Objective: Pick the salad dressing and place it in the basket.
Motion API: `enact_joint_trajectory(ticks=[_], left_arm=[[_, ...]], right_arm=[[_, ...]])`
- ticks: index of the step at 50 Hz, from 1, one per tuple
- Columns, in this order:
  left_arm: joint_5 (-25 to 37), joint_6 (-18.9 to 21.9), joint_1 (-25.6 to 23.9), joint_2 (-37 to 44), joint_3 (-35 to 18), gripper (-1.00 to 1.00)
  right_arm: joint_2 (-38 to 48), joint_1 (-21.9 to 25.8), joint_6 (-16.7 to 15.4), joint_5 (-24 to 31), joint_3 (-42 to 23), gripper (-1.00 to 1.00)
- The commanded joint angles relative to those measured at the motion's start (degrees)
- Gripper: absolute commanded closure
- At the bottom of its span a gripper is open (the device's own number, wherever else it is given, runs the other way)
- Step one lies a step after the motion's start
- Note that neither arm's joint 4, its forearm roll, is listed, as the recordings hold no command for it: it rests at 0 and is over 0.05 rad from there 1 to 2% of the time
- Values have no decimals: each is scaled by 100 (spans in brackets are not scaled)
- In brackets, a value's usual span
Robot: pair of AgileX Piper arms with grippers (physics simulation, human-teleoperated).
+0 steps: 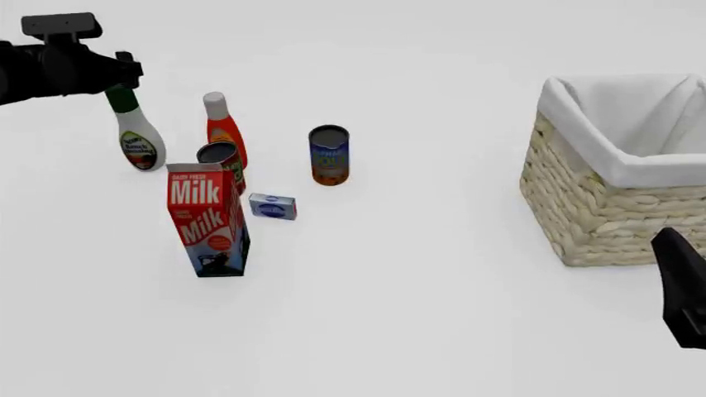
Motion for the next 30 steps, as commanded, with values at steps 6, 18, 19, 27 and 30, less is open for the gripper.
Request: enact_joint_trajectory(ticks=[6,18,19,27,30], left_arm=[[14,-92,16,205,-5,-100],[41,-197,45,379,-70,-100],[49,-213,42,406,-90,-100],[68,-224,41,455,-126,-100],[60,-219,38,473,-120,-100]], right_arm=[[-26,12,2,32,-6,-100],[-70,25,4,55,29,-100],[-85,27,10,72,23,-100],[-130,11,11,114,22,-100],[-142,16,13,120,33,-100]])
